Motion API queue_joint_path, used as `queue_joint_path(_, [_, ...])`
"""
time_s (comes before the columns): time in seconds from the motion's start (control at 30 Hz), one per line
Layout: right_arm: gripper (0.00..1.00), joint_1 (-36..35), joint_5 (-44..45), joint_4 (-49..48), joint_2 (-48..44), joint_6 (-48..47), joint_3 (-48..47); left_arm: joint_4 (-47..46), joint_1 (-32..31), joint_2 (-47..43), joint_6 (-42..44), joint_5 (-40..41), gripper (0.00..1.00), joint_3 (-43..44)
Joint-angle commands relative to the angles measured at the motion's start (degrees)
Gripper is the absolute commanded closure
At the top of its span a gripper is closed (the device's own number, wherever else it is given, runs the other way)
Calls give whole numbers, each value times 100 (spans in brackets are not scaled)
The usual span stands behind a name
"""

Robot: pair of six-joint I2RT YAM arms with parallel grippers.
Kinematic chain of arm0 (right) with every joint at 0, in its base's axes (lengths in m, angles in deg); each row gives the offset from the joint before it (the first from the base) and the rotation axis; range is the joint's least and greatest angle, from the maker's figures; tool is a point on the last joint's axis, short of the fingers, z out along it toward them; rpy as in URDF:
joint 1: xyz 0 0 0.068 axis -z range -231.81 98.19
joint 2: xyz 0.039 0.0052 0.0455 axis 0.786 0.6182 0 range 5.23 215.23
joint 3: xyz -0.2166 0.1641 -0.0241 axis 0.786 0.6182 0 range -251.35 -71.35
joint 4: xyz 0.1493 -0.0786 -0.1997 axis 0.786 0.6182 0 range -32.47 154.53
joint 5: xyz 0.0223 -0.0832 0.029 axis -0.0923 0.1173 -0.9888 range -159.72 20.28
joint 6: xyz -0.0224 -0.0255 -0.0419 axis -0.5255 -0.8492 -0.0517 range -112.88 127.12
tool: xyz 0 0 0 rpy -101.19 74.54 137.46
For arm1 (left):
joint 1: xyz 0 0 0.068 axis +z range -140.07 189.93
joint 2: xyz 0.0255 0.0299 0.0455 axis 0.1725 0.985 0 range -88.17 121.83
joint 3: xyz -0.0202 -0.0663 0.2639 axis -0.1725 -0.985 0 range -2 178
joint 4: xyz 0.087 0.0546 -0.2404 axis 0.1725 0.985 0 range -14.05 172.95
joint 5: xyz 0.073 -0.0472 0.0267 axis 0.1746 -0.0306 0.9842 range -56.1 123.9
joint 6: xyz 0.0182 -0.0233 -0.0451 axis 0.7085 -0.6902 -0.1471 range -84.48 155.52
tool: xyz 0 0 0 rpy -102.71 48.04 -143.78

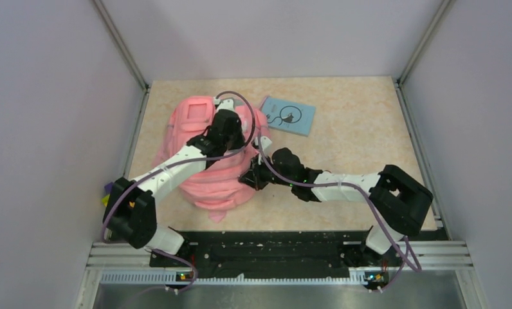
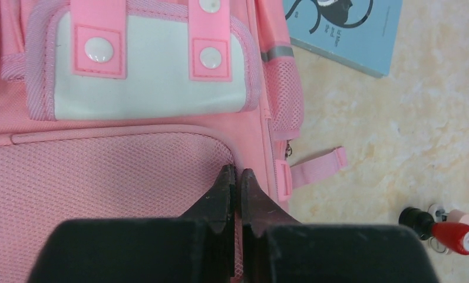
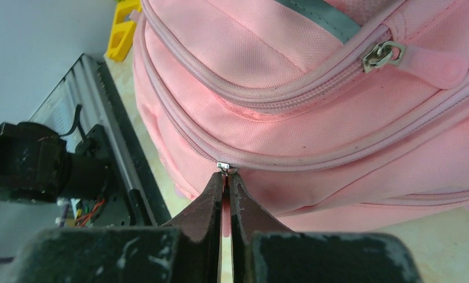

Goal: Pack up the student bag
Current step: Unzip the student bag at the center of the board.

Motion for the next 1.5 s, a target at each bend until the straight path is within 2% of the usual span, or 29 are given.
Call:
queue_joint_path(0.0, [100, -367, 225, -40, -447, -85, -3, -1685, -104, 130, 15, -373, 100, 610])
queue_joint_path(0.07, [100, -369, 400, 84, -504, -140, 11, -1297, -104, 1, 242, -467, 86, 634])
queue_joint_path(0.13, [100, -364, 530, 109, -557, -146, 22, -883, -91, -334, 372, -270, 61, 493])
queue_joint_path(0.17, [100, -359, 571, 125, -564, -152, 23, -741, -89, -542, 446, -158, 50, 369])
queue_joint_path(0.2, [100, -361, 611, 123, -573, -152, 30, -614, -78, -783, 540, -69, 44, 251])
queue_joint_path(0.3, [100, -360, 642, 115, -563, -134, 35, -27, 5, -1440, 633, 318, 30, -40])
queue_joint_path(0.43, [100, -356, 583, 106, -498, -75, -1, 675, 279, -2150, 539, 624, 26, -505])
queue_joint_path(0.5, [100, -357, 557, 110, -456, -64, -12, 838, 552, -2492, 297, 597, 26, -863])
queue_joint_path(0.6, [100, -360, 535, 128, -425, -38, -13, 437, 1224, -3248, -128, 134, 26, -1700])
queue_joint_path(0.7, [100, -357, 533, 145, -418, -11, -4, 477, 1670, -3704, -218, 347, 26, -2029])
queue_joint_path(0.8, [100, -361, 513, 148, -425, -12, -12, 486, 2002, -3854, -226, 433, 26, -2293])
queue_joint_path(0.9, [100, -356, 508, 155, -416, -10, -22, 303, 2268, -3902, -359, 449, 31, -2579])
queue_joint_path(1.0, [100, -361, 507, 184, -425, -11, -22, 142, 2384, -3922, -417, 474, 37, -2748])
queue_joint_path(1.1, [100, -357, 549, 253, -425, -13, -37, 176, 2458, -3920, -389, 642, 37, -2774])
queue_joint_path(1.2, [100, -357, 581, 289, -425, -16, -56, 48, 2555, -3875, -402, 471, 38, -2881])
queue_joint_path(1.3, [100, -356, 620, 300, -431, -24, -65, -108, 2599, -3770, -467, 114, 57, -2966])
queue_joint_path(1.47, [100, -362, 900, 543, -500, -135, -175, -325, 2599, -4105, -501, -409, 95, -3149])
